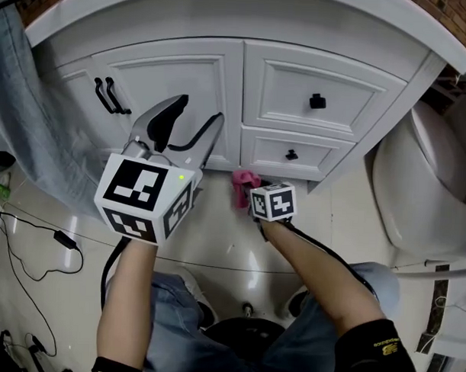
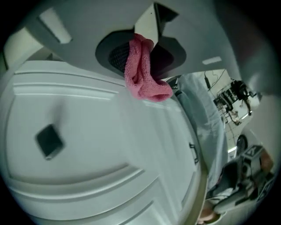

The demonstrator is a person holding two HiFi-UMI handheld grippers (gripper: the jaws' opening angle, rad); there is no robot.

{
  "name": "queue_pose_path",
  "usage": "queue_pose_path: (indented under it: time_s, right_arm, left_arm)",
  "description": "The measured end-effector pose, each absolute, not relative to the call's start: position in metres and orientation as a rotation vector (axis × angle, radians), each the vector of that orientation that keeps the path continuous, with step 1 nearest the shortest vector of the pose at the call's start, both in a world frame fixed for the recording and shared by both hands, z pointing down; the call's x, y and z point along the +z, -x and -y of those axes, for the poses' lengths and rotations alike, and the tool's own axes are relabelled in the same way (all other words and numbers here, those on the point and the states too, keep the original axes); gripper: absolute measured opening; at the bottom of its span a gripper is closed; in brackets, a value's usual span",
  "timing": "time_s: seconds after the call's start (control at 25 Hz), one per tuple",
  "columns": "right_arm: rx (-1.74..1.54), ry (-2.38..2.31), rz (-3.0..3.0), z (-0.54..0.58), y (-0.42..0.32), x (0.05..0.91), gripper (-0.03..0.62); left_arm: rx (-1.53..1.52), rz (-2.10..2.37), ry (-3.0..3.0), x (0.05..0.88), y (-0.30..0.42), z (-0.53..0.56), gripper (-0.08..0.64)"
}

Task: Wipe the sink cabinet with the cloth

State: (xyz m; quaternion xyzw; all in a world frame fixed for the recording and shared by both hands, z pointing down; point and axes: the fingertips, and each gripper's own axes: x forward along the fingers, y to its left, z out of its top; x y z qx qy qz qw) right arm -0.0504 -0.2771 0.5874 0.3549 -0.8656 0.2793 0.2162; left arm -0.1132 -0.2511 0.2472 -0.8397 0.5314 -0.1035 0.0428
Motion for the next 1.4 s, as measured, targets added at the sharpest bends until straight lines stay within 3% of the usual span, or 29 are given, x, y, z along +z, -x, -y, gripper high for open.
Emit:
queue_pose_path:
  time_s: [0.16, 0.28, 0.64, 0.76, 0.92, 1.04, 1.28, 1.4]
  right_arm:
    - [0.67, -0.834, 2.438, 0.255, 0.111, 0.595, 0.078]
    - [0.714, -0.933, 2.451, 0.275, 0.093, 0.596, 0.078]
    - [0.801, -1.616, 2.124, 0.334, -0.183, 0.606, 0.078]
    - [0.875, -1.674, 2.096, 0.326, -0.225, 0.609, 0.078]
    - [0.891, -1.558, 2.166, 0.301, -0.178, 0.579, 0.077]
    - [0.851, -1.479, 2.338, 0.279, -0.128, 0.51, 0.078]
    - [0.376, -1.538, 2.7, 0.236, -0.099, 0.298, 0.078]
    - [0.103, -1.581, 2.732, 0.19, -0.097, 0.235, 0.077]
  left_arm:
    - [-0.295, -1.63, 2.569, 0.242, 0.111, 0.247, 0.238]
    - [-0.294, -1.624, 2.572, 0.242, 0.111, 0.249, 0.238]
    - [-0.298, -1.523, 2.607, 0.239, 0.089, 0.253, 0.238]
    - [-0.312, -1.478, 2.612, 0.238, 0.076, 0.247, 0.239]
    - [-0.273, -1.513, 2.597, 0.225, 0.071, 0.232, 0.239]
    - [-0.224, -1.57, 2.577, 0.213, 0.068, 0.218, 0.239]
    - [-0.025, -1.638, 2.577, 0.185, 0.062, 0.168, 0.239]
    - [0.045, -1.643, 2.579, 0.172, 0.066, 0.137, 0.239]
